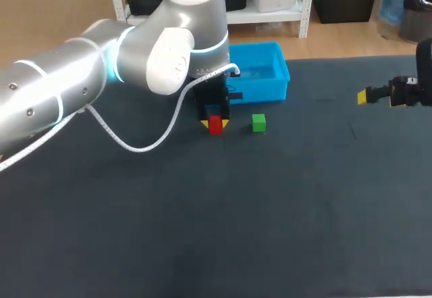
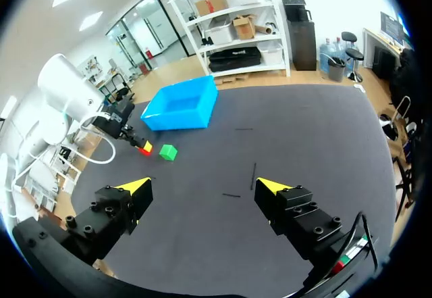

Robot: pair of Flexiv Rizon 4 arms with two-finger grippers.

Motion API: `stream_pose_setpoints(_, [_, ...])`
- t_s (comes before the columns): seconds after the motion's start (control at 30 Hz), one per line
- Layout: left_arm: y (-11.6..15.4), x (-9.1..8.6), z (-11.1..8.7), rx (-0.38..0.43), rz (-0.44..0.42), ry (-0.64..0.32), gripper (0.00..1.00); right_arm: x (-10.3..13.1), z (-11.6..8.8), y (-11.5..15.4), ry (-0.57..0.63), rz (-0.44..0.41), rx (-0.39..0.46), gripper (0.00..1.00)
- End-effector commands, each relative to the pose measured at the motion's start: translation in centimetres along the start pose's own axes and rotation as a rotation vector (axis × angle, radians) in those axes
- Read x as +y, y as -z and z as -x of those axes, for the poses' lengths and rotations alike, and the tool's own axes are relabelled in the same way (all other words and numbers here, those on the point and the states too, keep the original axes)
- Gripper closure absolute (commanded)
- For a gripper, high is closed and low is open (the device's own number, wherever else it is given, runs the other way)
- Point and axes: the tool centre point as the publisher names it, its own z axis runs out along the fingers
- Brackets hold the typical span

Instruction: Use the left arm to pick the red cube and place it into the blue plastic box first, then use the right arm to grasp the green cube and put it into the same blue plastic box after the first action is fully finished.

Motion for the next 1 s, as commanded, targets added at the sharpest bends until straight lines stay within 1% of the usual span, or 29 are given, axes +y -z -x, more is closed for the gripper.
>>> stream_pose_setpoints(0.03, [0.0, -0.1, 0.2, -0.005, -0.004, -0.002, 1.00, -0.1, 0.0, 0.0, 0.001, 0.003, 0.001, 0.00])
stream_pose_setpoints(0.2, [0.7, -0.2, 0.1, -0.027, -0.002, -0.014, 1.00, -0.1, 0.0, 0.0, 0.001, 0.003, 0.001, 0.00])
stream_pose_setpoints(0.33, [2.0, -0.4, -0.1, -0.053, -0.007, -0.040, 1.00, -0.1, 0.0, 0.0, 0.001, 0.003, 0.001, 0.00])
stream_pose_setpoints(0.47, [4.3, -0.4, -0.2, -0.091, -0.027, -0.060, 1.00, -0.1, 0.0, 0.0, 0.001, 0.003, 0.001, 0.00])
stream_pose_setpoints(0.6, [7.2, -0.2, 0.0, -0.156, -0.032, -0.087, 1.00, -0.1, 0.0, 0.0, 0.001, 0.003, 0.001, 0.00])
stream_pose_setpoints(0.7, [9.4, 0.3, 0.3, -0.196, -0.065, -0.106, 1.00, -0.1, 0.0, 0.0, 0.001, 0.003, 0.001, 0.00])
stream_pose_setpoints(0.8, [11.3, 0.9, 0.4, -0.252, -0.099, -0.152, 1.00, -0.1, 0.0, 0.0, 0.001, 0.003, 0.001, 0.00])
stream_pose_setpoints(0.83, [11.9, 1.1, 0.4, -0.277, -0.128, -0.162, 1.00, -0.1, 0.0, 0.0, 0.001, 0.003, 0.001, 0.00])
stream_pose_setpoints(0.87, [12.4, 1.4, 0.4, -0.291, -0.159, -0.182, 1.00, -0.1, 0.0, 0.0, 0.001, 0.003, 0.001, 0.00])
stream_pose_setpoints(0.9, [12.8, 1.7, 0.4, -0.304, -0.152, -0.200, 1.00, -0.1, 0.0, 0.0, 0.001, 0.003, 0.001, 0.00])
stream_pose_setpoints(0.93, [13.2, 2.1, 0.3, -0.341, -0.184, -0.215, 1.00, -0.1, 0.0, 0.0, 0.001, 0.003, 0.001, 0.00])
stream_pose_setpoints(0.97, [13.4, 2.4, 0.3, -0.357, -0.217, -0.221, 1.00, -0.1, 0.0, 0.0, 0.001, 0.003, 0.001, 0.00])
stream_pose_setpoints(1.0, [13.6, 2.7, 0.3, -0.383, -0.225, -0.238, 1.00, -0.1, 0.0, 0.0, 0.001, 0.003, 0.001, 0.00])
